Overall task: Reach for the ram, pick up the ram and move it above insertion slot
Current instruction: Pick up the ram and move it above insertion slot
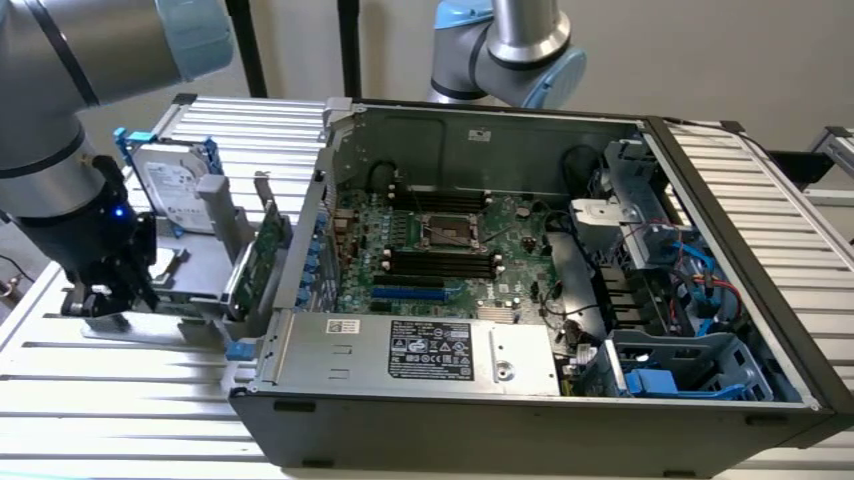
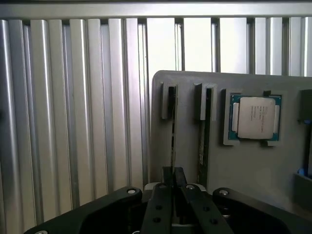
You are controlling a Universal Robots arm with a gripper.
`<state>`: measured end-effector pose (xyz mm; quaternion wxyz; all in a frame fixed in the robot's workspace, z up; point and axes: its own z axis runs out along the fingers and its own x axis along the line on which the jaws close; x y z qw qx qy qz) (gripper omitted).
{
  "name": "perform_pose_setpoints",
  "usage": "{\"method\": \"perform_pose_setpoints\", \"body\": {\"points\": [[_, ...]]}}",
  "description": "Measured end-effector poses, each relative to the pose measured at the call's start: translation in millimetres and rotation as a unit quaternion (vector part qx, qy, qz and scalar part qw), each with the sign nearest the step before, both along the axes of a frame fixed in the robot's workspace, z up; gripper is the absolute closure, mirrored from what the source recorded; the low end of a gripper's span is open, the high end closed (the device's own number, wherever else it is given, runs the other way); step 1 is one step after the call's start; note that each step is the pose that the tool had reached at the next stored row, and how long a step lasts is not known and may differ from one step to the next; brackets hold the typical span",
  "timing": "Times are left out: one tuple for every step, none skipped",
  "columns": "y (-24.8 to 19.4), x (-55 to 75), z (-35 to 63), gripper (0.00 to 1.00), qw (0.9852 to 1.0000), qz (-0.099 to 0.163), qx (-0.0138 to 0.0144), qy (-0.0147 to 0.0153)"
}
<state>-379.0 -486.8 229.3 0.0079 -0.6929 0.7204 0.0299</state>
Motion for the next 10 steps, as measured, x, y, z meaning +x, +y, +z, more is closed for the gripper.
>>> {"method": "perform_pose_setpoints", "body": {"points": [[-0.1,0.2,3.4,0.87,1.0,0.0,0.0008,0.0001],[-0.2,0.5,6.9,0.87,1.0,0.0,0.0014,0.0002],[-0.3,0.9,10.6,0.87,1.0,0.0,0.002,0.0004],[-0.4,1.4,14.5,0.87,1.0,0.0,0.0025,0.0004],[-0.5,2.1,18.8,0.87,1.0,0.0,0.003,0.0005],[-0.6,2.9,23.0,0.87,1.0,0.0,0.0034,0.0007],[-0.6,4.1,27.6,0.87,1.0,0.0,0.0038,0.0007],[-0.7,5.4,32.1,0.87,1.0,0.0,0.0042,0.0008],[-0.8,6.9,36.9,0.87,1.0,0.0,0.0045,0.0009],[-0.9,8.6,41.4,0.87,1.0,0.0,0.0049,0.0009]]}}
